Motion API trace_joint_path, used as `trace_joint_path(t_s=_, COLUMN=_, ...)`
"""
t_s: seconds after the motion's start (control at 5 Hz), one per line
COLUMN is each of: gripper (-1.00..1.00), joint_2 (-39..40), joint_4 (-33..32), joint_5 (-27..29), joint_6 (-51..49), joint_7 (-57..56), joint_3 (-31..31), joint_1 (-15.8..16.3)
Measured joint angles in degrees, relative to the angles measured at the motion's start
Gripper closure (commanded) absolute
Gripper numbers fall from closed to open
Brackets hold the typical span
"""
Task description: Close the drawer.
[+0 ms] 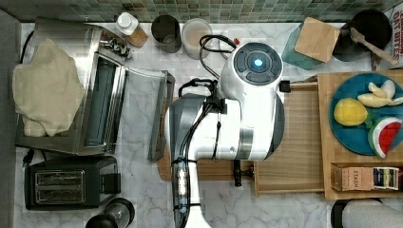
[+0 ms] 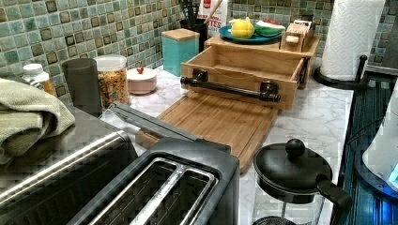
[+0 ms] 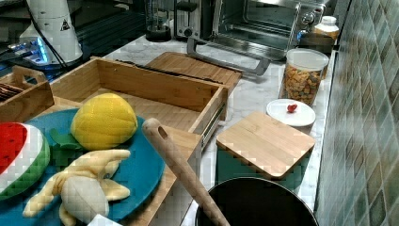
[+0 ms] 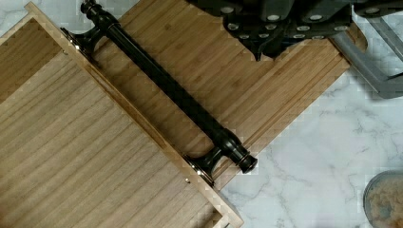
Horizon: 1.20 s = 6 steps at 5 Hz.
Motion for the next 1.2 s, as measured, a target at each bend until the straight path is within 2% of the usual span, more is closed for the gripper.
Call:
trace_joint_path(t_s=0.6, gripper=1.00, joint_2=0.3, joint_4=-1.5, joint_5=0.1, joint_6=0.7, joint_7=-0.3, joint_3=0.0, joint_1=0.1)
trace_joint_path(t_s=0.8, gripper=1.00, joint_2=-0.4, joint_4=-3.9, joint_5=0.1, joint_6=0.7, joint_7=-6.1, joint_3=0.0, joint_1=0.1)
trace_joint_path(t_s=1.2, gripper=1.00, joint_2=-6.0, joint_4=-14.0, joint_5=0.1, joint_6=11.9, joint_7=-22.5, joint_3=0.4, joint_1=1.4)
